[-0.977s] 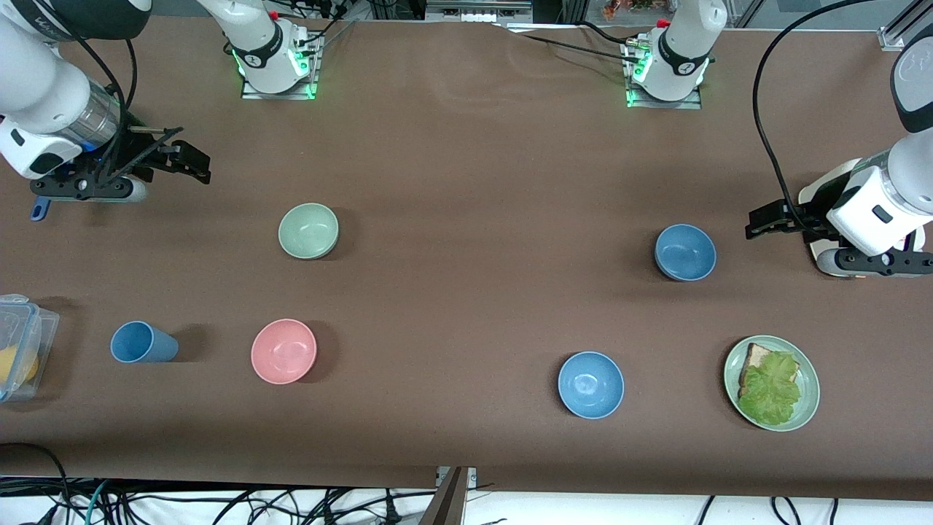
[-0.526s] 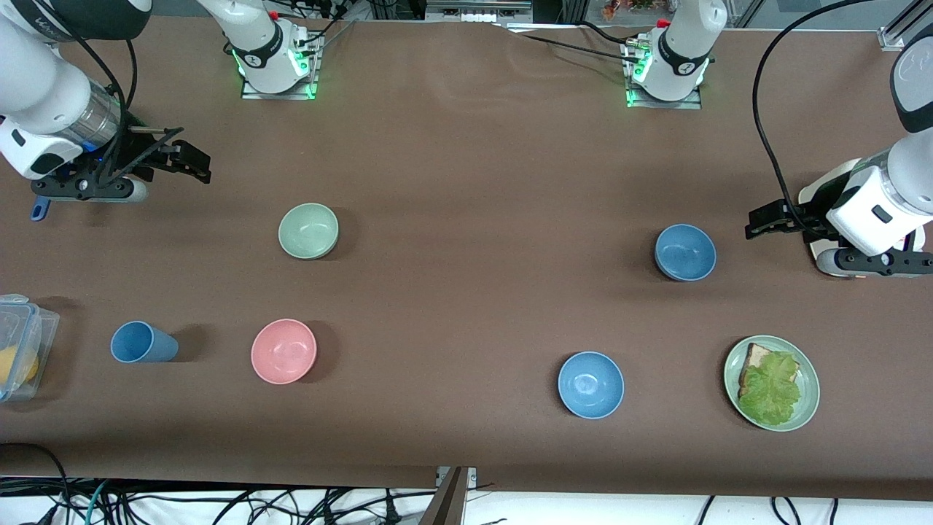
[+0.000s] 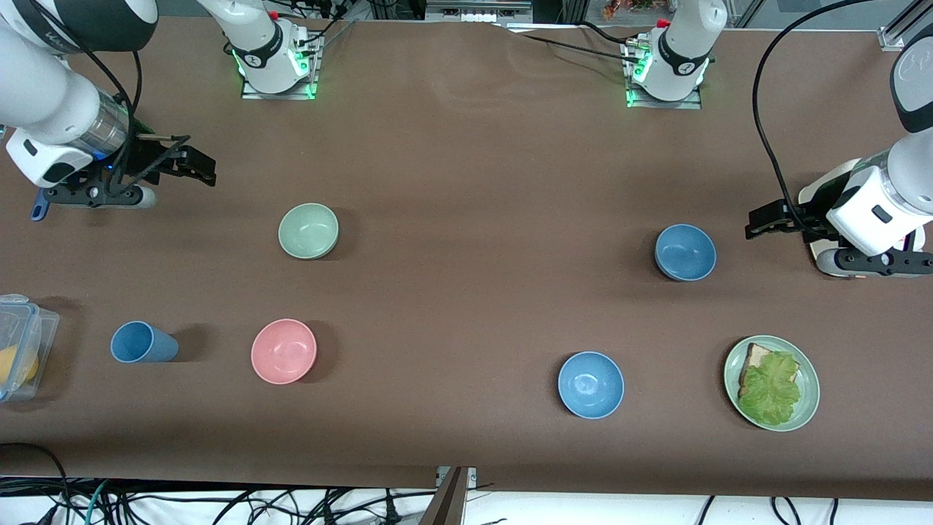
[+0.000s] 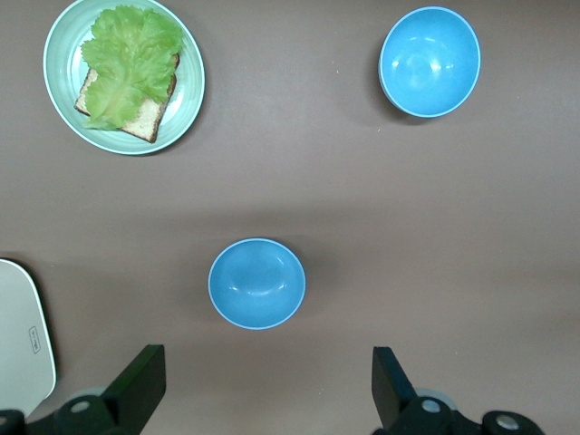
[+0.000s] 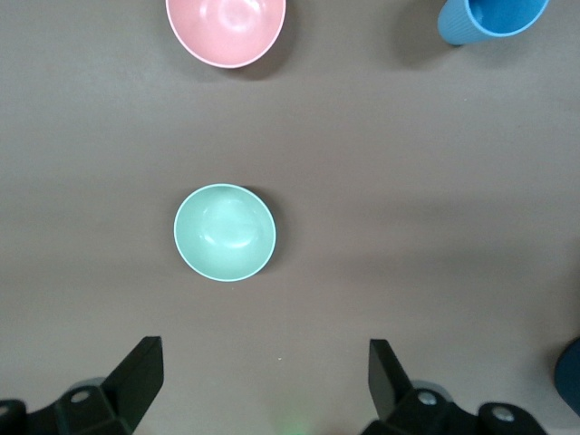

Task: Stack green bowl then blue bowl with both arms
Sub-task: 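Reach the right gripper to the light green bowl and grasp its rim, then slide the green bowl with the right gripper while the left gripper reaches the blue bowl, then grasp the blue bowl rim with the left gripper and lift it, then carry the blue bowl over the green bowl and lower it inside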

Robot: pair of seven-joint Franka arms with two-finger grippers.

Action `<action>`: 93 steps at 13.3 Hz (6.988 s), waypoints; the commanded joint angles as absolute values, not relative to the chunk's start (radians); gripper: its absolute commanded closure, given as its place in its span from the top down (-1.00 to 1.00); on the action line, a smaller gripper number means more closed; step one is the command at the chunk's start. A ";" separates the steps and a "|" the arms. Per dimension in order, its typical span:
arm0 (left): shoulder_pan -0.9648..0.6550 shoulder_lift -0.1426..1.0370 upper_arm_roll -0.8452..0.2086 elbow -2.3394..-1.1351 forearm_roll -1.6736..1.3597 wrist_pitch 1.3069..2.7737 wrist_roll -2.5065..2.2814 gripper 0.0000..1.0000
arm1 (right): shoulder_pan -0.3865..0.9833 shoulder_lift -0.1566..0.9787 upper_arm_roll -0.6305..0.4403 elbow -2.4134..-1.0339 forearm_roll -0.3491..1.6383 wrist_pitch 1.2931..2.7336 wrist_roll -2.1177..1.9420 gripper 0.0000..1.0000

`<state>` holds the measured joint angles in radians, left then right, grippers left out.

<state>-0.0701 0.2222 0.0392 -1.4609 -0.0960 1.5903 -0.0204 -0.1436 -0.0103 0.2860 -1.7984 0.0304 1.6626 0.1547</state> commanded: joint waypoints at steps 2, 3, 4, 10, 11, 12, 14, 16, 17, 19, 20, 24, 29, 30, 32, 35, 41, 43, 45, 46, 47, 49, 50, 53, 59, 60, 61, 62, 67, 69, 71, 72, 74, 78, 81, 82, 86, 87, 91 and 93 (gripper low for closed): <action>-0.067 0.233 0.038 -1.434 -0.104 1.572 -0.020 1.00 | -0.150 -0.018 0.305 -1.827 0.040 1.678 0.141 1.00; -0.067 0.233 0.038 -1.434 -0.104 1.572 -0.017 1.00 | -0.152 -0.017 0.305 -1.832 0.040 1.689 0.141 1.00; -0.067 0.233 0.038 -1.434 -0.104 1.572 -0.008 1.00 | -0.152 -0.015 0.305 -1.851 0.041 1.713 0.143 1.00; -0.066 0.374 0.043 -1.436 0.055 1.584 -0.005 1.00 | -0.152 0.021 0.307 -2.242 0.046 2.205 0.144 1.00; -0.055 0.386 0.044 -1.442 0.070 1.592 -0.005 1.00 | -0.150 0.049 0.307 -2.299 0.046 2.300 0.146 1.00; -0.016 0.418 0.043 -1.445 0.066 1.594 -0.003 1.00 | -0.150 0.084 0.308 -2.330 0.046 2.371 0.150 0.99; 0.009 0.468 0.041 -1.475 0.046 1.594 -0.002 1.00 | -0.150 0.161 0.327 -2.345 0.046 2.459 0.153 0.99; 0.011 0.483 0.041 -1.541 0.048 1.652 -0.003 1.00 | -0.150 0.227 0.327 -2.350 0.046 2.526 0.153 0.98; 0.015 0.483 0.041 -1.566 0.048 1.684 -0.003 1.00 | -0.150 0.259 0.328 -2.350 0.045 2.557 0.152 0.97; 0.015 0.485 0.041 -1.577 0.046 1.689 -0.003 1.00 | -0.149 0.294 0.327 -2.350 0.044 2.586 0.156 0.61; 0.015 0.486 0.040 -1.580 0.046 1.692 -0.003 1.00 | -0.149 0.296 0.328 -2.350 0.044 2.586 0.158 0.16; 0.014 0.486 0.035 -1.580 0.046 1.692 -0.003 1.00 | -0.149 0.290 0.348 -2.342 0.043 2.573 0.169 -1.00; 0.011 0.483 0.035 -1.580 0.046 1.689 -0.003 1.00 | -0.050 0.297 0.477 -2.200 0.037 2.485 0.368 -1.00; 0.011 0.482 0.034 -1.580 0.046 1.690 -0.003 1.00 | -0.004 0.322 0.477 -2.162 0.035 2.485 0.412 -1.00; 0.011 0.473 0.032 -1.586 0.045 1.692 -0.003 1.00 | 0.093 0.403 0.476 -2.061 0.016 2.485 0.518 -1.00; 0.008 0.390 0.032 -1.728 0.044 1.819 -0.003 1.00 | 0.245 0.573 0.463 -1.843 -0.125 2.458 0.777 -1.00; 0.015 0.276 0.018 -2.035 0.046 2.122 -0.003 1.00 | 0.382 0.721 0.445 -1.683 -0.327 2.427 1.063 -1.00; 0.017 0.262 0.015 -2.117 0.046 2.227 -0.003 1.00 | 0.379 0.726 0.445 -1.683 -0.337 2.427 1.085 0.77; 0.017 0.258 0.015 -2.183 0.048 2.313 -0.003 1.00 | 0.371 0.697 0.442 -1.668 -0.330 2.419 1.066 1.00; 0.017 0.259 0.015 -2.221 0.049 2.371 -0.003 1.00 | 0.365 0.678 0.442 -1.651 -0.322 2.387 1.065 1.00; 0.018 0.259 0.015 -2.259 0.054 2.429 -0.003 1.00 | 0.347 0.648 0.442 -1.637 -0.321 2.325 1.060 1.00; 0.018 0.258 0.015 -2.289 0.058 2.471 -0.002 1.00 | 0.280 0.556 0.443 -1.644 -0.278 2.219 1.016 1.00; 0.018 0.256 0.015 -2.296 0.058 2.473 0.018 1.00 | 0.238 0.496 0.443 -1.661 -0.232 2.171 0.950 1.00; 0.049 0.256 0.015 -2.313 0.058 2.517 0.123 1.00 | 0.033 0.298 0.443 -1.716 -0.034 1.984 0.581 1.00; 0.051 0.273 0.015 -2.341 0.045 2.568 0.115 -0.26 | -0.193 -0.017 0.376 -1.908 0.058 1.852 0.140 1.00; 0.051 0.276 0.015 -2.341 0.040 2.569 0.110 -0.77 | -0.195 -0.034 0.370 -1.917 0.063 1.839 0.134 1.00; 0.051 0.276 0.015 -2.341 0.014 2.565 0.109 -1.00 | -0.195 -0.037 0.364 -1.914 0.063 1.816 0.132 1.00; 0.049 0.276 0.015 -2.339 -0.014 2.556 0.110 -1.00 | -0.195 -0.037 0.359 -1.913 0.063 1.813 0.132 1.00; 0.048 0.265 0.014 -2.300 -0.052 2.467 0.106 -1.00 | -0.198 -0.037 0.314 -1.908 0.052 1.812 0.132 1.00; 0.041 0.252 0.014 -2.220 -0.067 2.326 0.106 -1.00 | -0.198 -0.035 0.314 -1.908 0.052 1.812 0.130 1.00; 0.035 0.249 0.009 -2.128 -0.119 2.180 0.104 -1.00 | -0.198 -0.032 0.314 -1.908 0.055 1.818 0.130 1.00; 0.032 0.244 0.005 -2.100 -0.124 2.142 0.095 -1.00 | -0.199 -0.028 0.314 -1.908 0.057 1.827 0.130 1.00; 0.031 0.229 -0.044 -2.068 -0.124 2.099 0.034 -1.00 | -0.199 -0.014 0.314 -1.910 0.057 1.847 0.129 1.00; 0.023 0.213 -0.225 -2.005 -0.124 2.046 -0.188 -1.00 | -0.198 -0.018 0.304 -1.910 0.054 1.845 0.088 1.00; -0.023 0.227 -0.330 -1.953 -0.124 2.049 -0.331 -1.00 | -0.198 -0.020 0.290 -1.904 0.055 1.848 -0.011 1.00; -0.064 0.250 -0.330 -1.935 -0.126 2.054 -0.357 -1.00 | -0.198 -0.021 0.290 -1.904 0.055 1.848 -0.012 1.00; -0.233 0.379 -0.328 -1.790 -0.224 2.062 -0.458 -1.00 | -0.199 -0.021 0.288 -1.904 0.057 1.847 -0.012 1.00; -0.265 0.405 -0.328 -1.766 -0.224 2.062 -0.494 -1.00 | -0.199 -0.021 0.288 -1.904 0.057 1.847 -0.012 1.00; -0.343 0.532 -0.322 -1.646 -0.218 2.132 -0.535 -1.00 | -0.198 -0.021 0.282 -1.904 0.057 1.850 -0.014 1.00; -0.350 0.555 -0.322 -1.638 -0.213 2.175 -0.532 -1.00 | -0.198 -0.021 0.282 -1.904 0.057 1.850 -0.014 1.00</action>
